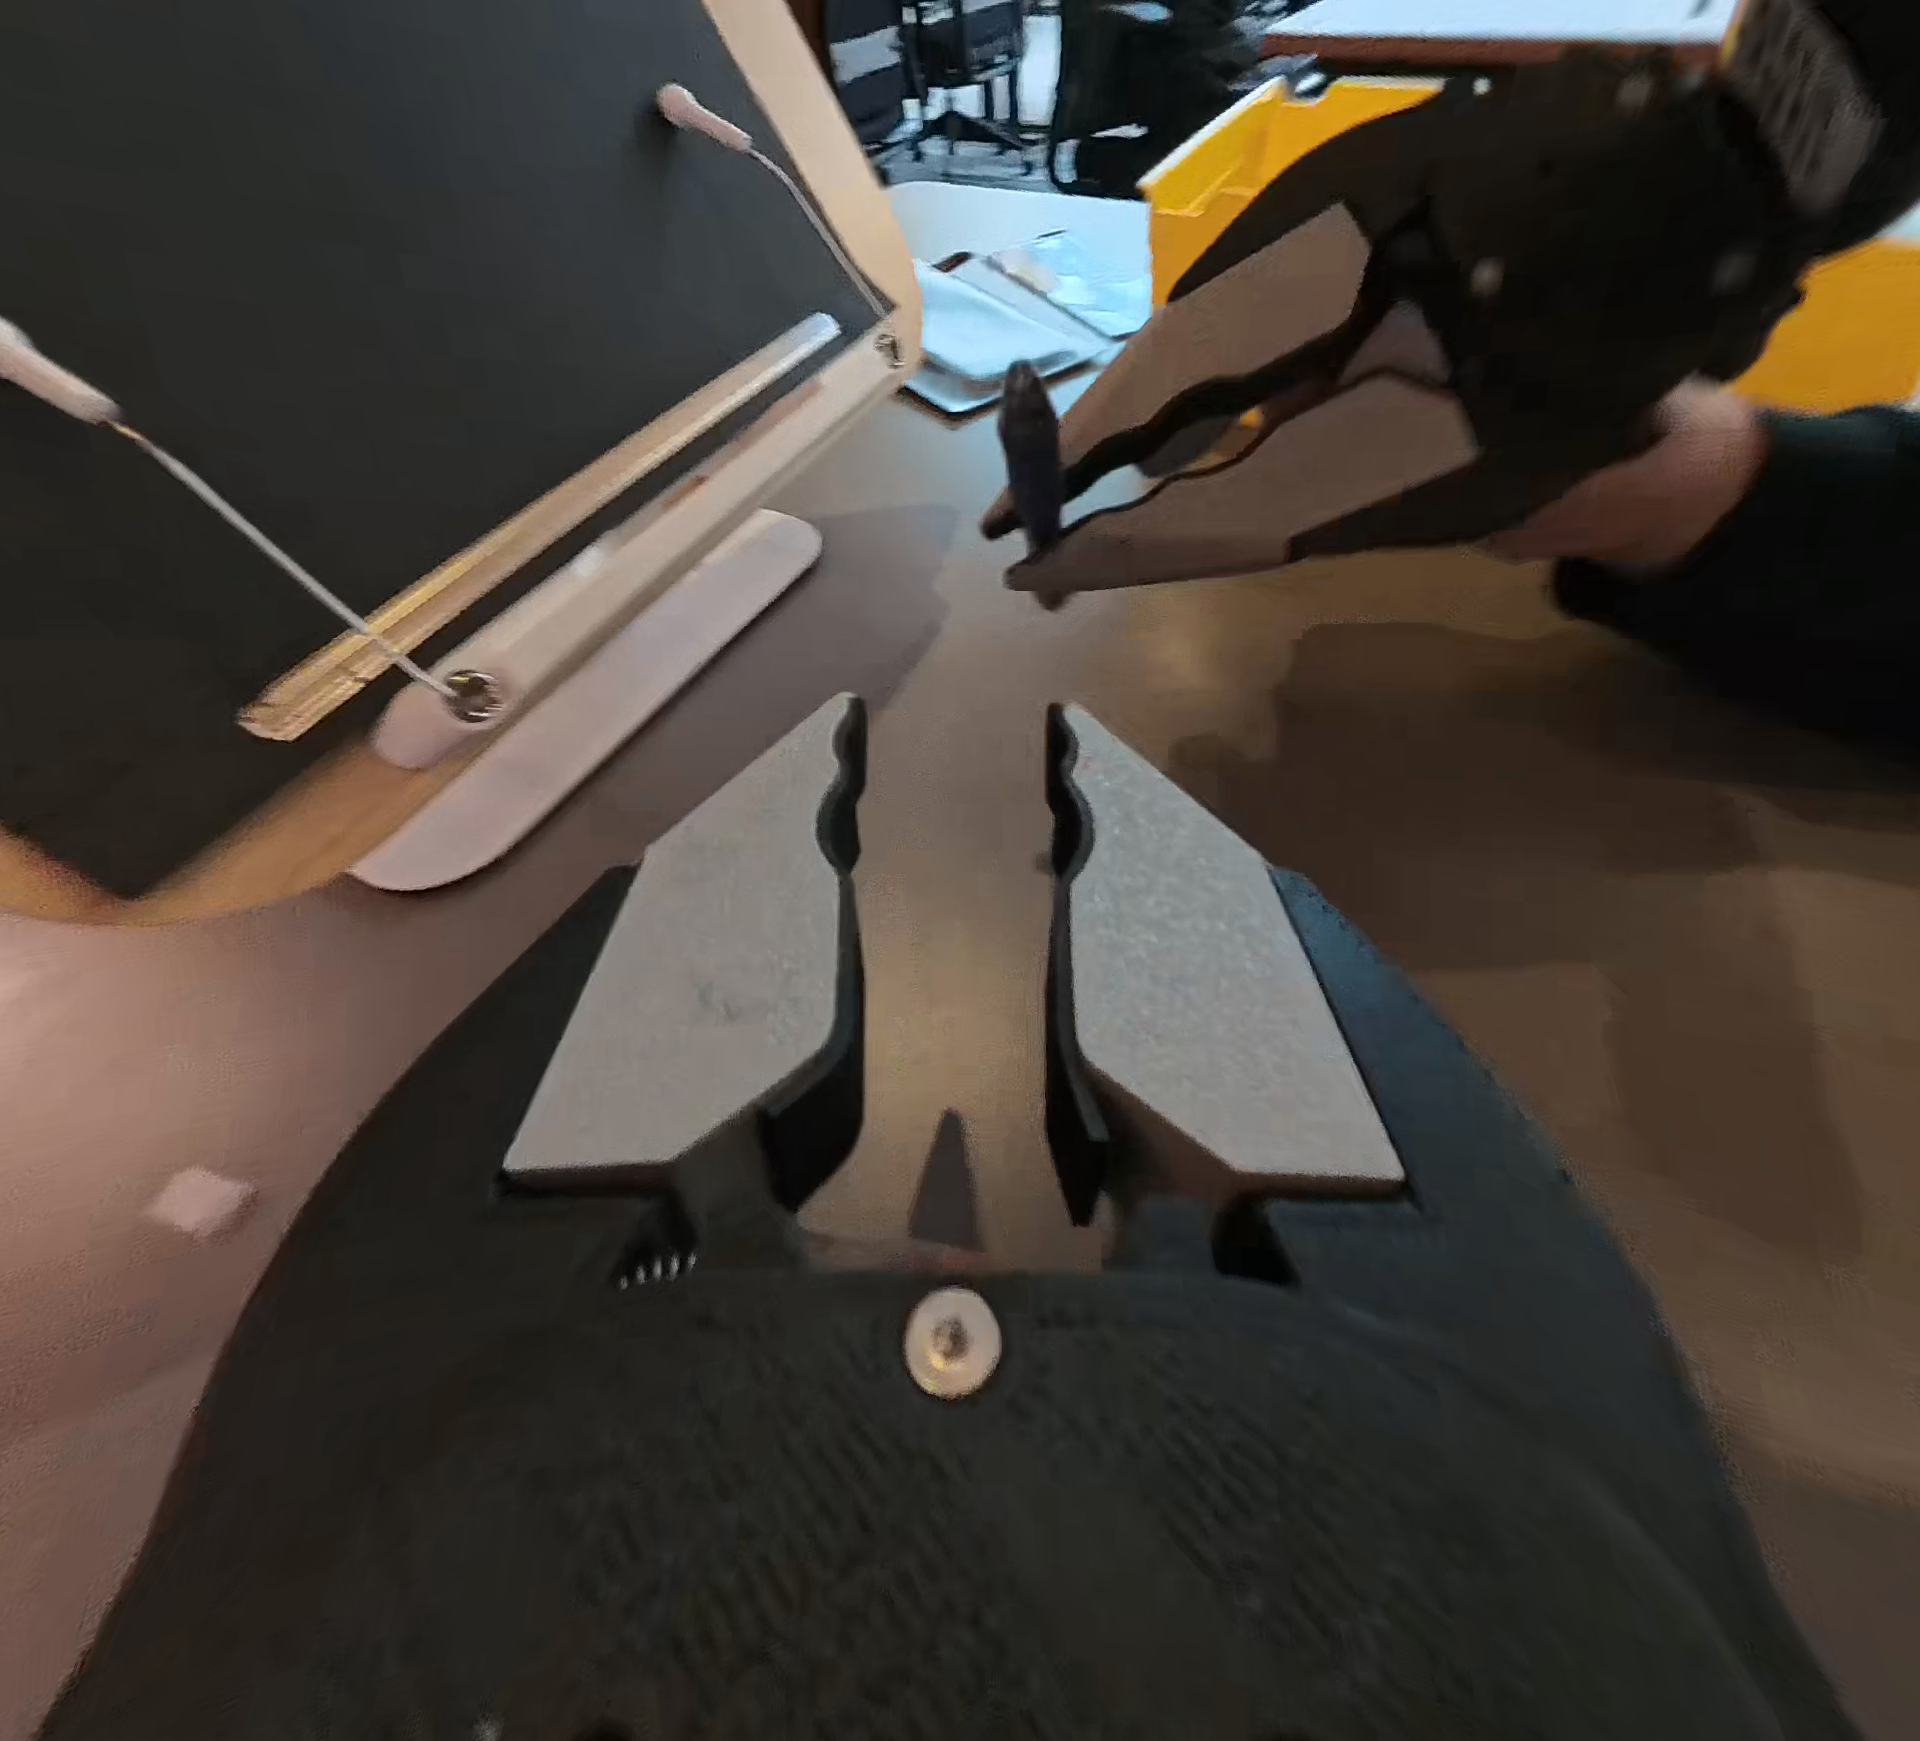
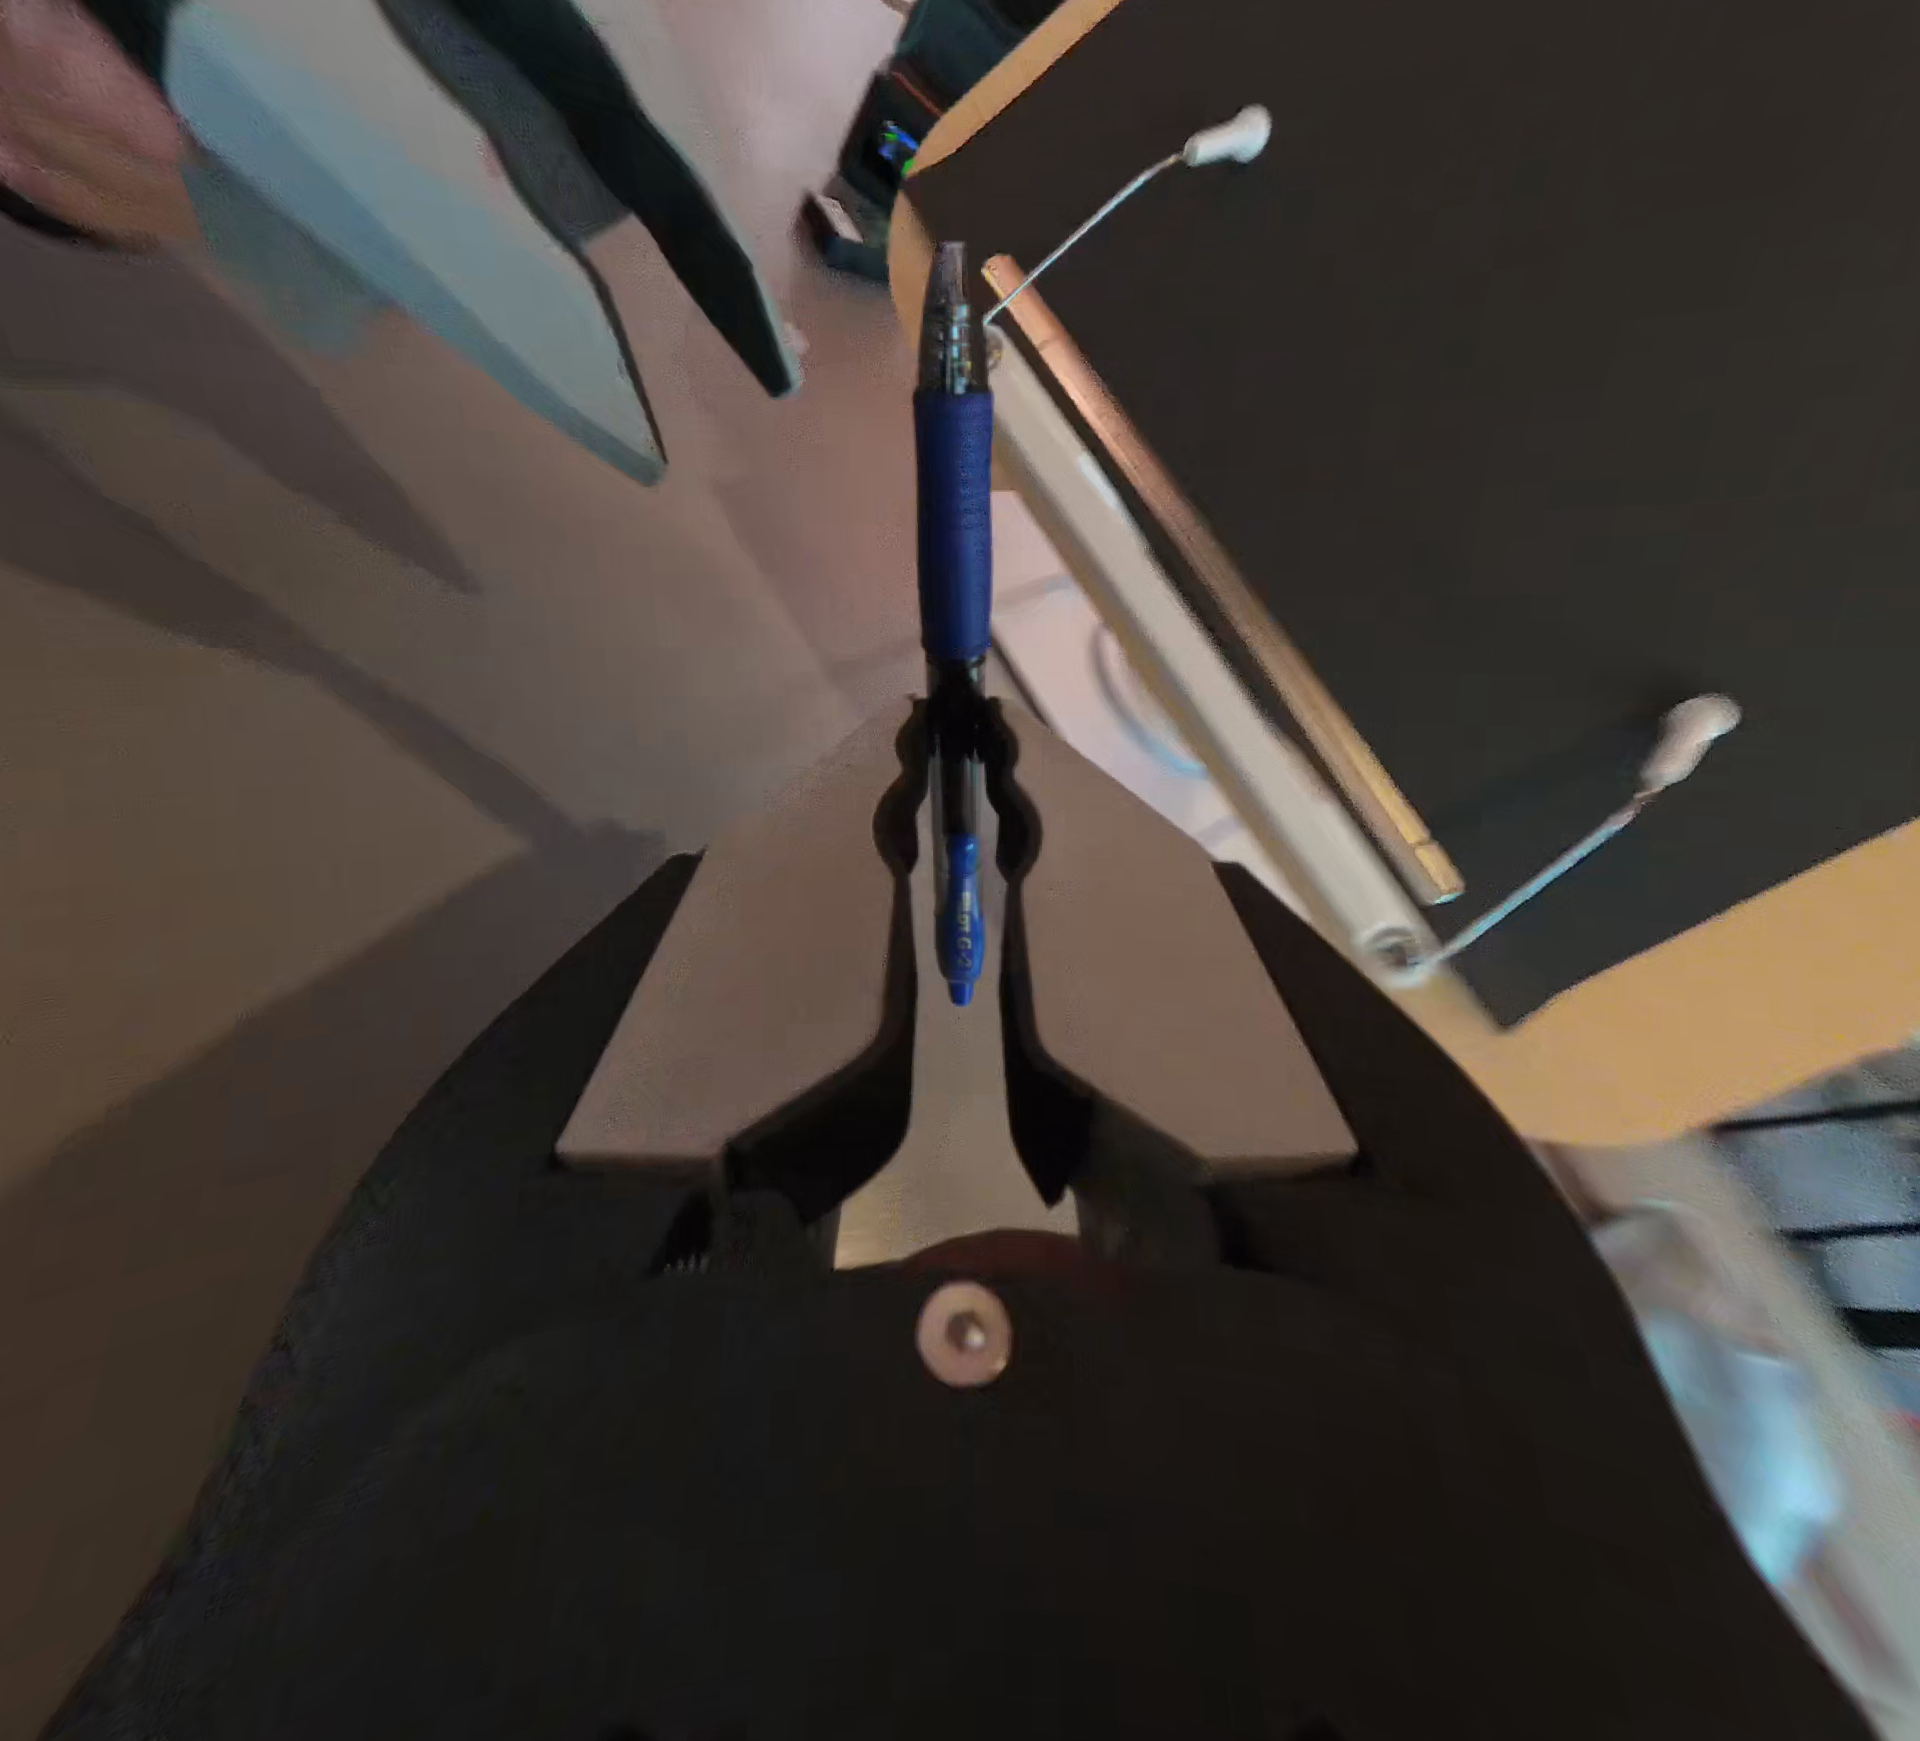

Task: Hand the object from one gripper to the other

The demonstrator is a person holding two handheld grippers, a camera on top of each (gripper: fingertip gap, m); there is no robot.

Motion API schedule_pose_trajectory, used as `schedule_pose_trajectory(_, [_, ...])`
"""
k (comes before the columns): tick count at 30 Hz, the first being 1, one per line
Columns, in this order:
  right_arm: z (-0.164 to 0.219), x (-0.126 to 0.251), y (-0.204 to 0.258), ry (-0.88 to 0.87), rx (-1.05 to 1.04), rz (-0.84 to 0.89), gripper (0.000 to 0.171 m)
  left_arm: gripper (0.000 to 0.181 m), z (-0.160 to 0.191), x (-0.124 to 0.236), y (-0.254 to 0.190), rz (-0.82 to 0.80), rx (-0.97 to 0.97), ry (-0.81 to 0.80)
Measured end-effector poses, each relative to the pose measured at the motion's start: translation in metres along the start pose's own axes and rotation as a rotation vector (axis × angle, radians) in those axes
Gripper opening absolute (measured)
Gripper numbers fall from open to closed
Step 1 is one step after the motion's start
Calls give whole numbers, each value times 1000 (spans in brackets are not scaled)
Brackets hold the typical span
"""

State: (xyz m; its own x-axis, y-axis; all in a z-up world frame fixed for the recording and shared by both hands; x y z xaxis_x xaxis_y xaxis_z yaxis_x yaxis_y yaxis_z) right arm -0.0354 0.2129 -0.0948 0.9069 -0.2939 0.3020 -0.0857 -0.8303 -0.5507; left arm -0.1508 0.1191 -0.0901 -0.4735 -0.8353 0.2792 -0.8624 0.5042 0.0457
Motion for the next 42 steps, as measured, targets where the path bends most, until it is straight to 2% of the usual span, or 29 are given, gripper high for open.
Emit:
schedule_pose_trajectory(4, [7, -4, 2, 74, -272, -257, 6, 37, -1, 1, -4, -256, -359, 59])
schedule_pose_trajectory(7, [11, -4, 5, 148, -335, -330, 6, 44, -1, -2, -18, -381, -652, 87])
schedule_pose_trajectory(12, [10, -4, 23, 268, -246, -387, 7, 45, 3, -14, -35, -468, -995, 165])
schedule_pose_trajectory(17, [8, -5, 40, 331, -82, -354, 7, 39, 21, -31, -46, -419, -1138, 292])
schedule_pose_trajectory(19, [5, -3, 39, 306, -76, -346, 7, 22, 25, -33, -44, -406, -1114, 322])
schedule_pose_trajectory(21, [-1, 1, 35, 257, -111, -361, 9, 14, 26, -34, -39, -414, -1067, 360])
schedule_pose_trajectory(25, [-9, 9, 18, 140, -196, -334, 8, 11, 20, -31, -32, -353, -815, 260])
schedule_pose_trajectory(27, [-11, 15, 4, 93, -228, -289, 24, 10, 16, -25, -25, -305, -650, 196])
schedule_pose_trajectory(33, [-22, 45, -38, -190, -453, -268, 27, 9, 2, -6, -5, -196, -260, 11])
schedule_pose_trajectory(39, [-31, 34, -17, -297, -580, -478, 41, 9, -8, -4, -16, 70, 32, -152])
schedule_pose_trajectory(42, [-36, 28, -6, -343, -636, -533, 30, 9, -4, -11, -25, 146, 58, -122])
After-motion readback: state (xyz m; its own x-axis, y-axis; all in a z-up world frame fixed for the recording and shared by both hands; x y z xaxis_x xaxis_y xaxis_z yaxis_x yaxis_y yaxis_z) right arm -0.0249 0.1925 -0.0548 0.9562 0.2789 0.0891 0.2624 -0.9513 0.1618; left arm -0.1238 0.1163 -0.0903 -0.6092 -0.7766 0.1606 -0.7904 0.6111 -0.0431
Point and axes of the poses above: each gripper's, where its closed fingertips meet, x back along the fingers, z out of its underside, y = z × x across the jaws, the point moved 7 cm from there along x, back along the fingers, and after that the axes turned 5 degrees about z, right-handed, at the moved point
